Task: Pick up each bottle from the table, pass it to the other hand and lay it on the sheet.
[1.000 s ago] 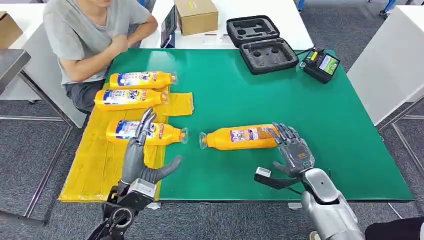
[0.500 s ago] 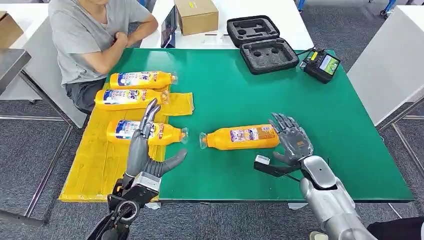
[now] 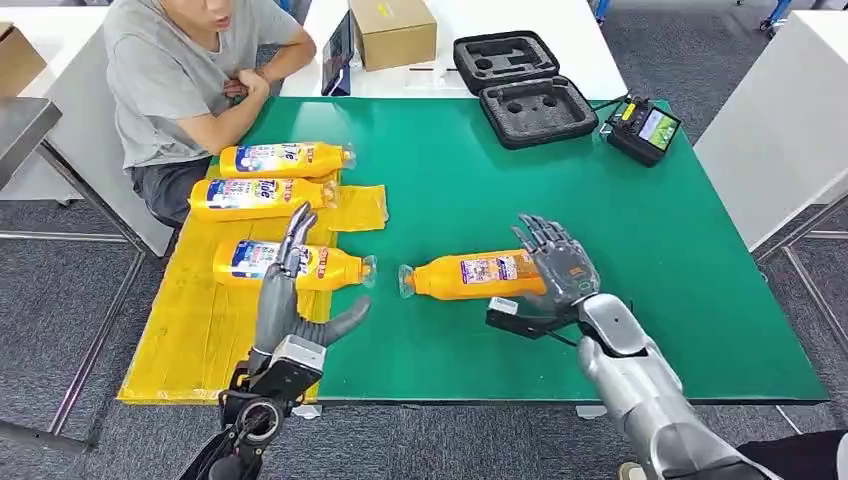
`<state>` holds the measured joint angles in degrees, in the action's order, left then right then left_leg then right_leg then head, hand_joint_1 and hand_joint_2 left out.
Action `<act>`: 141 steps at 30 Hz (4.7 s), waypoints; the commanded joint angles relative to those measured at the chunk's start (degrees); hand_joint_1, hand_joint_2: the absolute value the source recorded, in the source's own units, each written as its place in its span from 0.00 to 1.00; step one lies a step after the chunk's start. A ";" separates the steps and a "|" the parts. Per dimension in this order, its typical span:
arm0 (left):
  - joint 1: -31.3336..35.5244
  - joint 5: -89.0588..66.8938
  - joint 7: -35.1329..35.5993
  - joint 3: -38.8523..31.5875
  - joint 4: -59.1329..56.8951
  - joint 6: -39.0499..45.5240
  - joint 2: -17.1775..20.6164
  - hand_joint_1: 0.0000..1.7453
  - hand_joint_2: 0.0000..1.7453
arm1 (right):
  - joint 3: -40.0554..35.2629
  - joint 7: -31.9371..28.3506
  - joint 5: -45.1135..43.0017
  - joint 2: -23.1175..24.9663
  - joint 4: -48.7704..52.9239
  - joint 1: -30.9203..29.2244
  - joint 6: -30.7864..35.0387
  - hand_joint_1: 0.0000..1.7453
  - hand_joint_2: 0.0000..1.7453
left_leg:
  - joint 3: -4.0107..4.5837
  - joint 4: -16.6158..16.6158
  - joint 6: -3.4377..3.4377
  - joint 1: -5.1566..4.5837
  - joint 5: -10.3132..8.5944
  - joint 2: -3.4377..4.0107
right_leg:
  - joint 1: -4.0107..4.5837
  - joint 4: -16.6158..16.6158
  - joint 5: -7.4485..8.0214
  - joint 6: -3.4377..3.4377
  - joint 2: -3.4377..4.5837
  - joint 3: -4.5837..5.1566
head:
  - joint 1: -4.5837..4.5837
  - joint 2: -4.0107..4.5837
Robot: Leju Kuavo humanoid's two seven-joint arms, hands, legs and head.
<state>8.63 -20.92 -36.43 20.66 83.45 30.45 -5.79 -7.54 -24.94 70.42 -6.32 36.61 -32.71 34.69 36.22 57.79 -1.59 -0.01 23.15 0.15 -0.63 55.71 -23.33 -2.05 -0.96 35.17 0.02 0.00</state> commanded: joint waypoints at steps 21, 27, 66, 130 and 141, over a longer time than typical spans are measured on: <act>3.03 -0.36 0.26 -1.46 -7.09 0.89 -0.43 0.00 1.00 | -4.23 1.88 -0.10 4.59 -14.79 -6.48 -1.38 0.00 1.00 | -0.16 -0.03 0.06 0.01 0.05 0.03 | 0.00 -0.02 -0.04 0.05 0.07 -0.14 | 0.00 0.00; 2.68 -0.38 0.35 -1.41 -6.98 0.81 -0.73 0.00 1.00 | -4.55 4.77 0.89 4.01 -15.78 -7.27 -1.62 0.00 1.00 | -0.19 -0.01 0.07 0.01 0.08 0.02 | 0.00 0.00 -0.07 0.05 0.08 -0.17 | 0.00 0.00; 2.67 -0.49 0.86 -0.81 -6.03 0.13 -0.87 0.00 1.00 | 1.86 1.87 -6.83 2.40 -18.98 -7.89 -18.41 1.00 1.00 | -0.31 -0.03 0.07 0.04 0.06 -0.10 | 0.03 -0.06 -0.09 0.06 -0.05 -0.29 | 0.00 0.00; 7.06 27.19 2.65 5.27 -22.67 -15.95 -6.27 0.00 1.00 | -1.55 -15.06 -58.42 8.72 24.48 16.62 -15.37 1.00 1.00 | -0.45 -0.01 0.13 0.05 0.24 0.03 | 0.03 -0.02 -0.23 0.12 0.11 -0.42 | 0.00 0.00; 10.98 29.00 3.71 9.04 -26.63 -18.67 -8.43 0.00 1.00 | -4.44 -15.06 -58.72 11.46 15.91 14.17 -14.31 1.00 1.00 | -0.22 -0.05 0.08 0.04 0.10 0.05 | 0.03 -0.07 -0.09 0.07 0.09 -0.21 | 0.00 0.00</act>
<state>15.65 7.41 -33.09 26.99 62.33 12.44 -13.66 -9.73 -40.02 12.00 3.24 60.59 -15.42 19.17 36.28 57.80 -1.60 0.00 23.17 0.13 -0.63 55.71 -23.37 -2.05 -1.01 35.22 0.02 0.00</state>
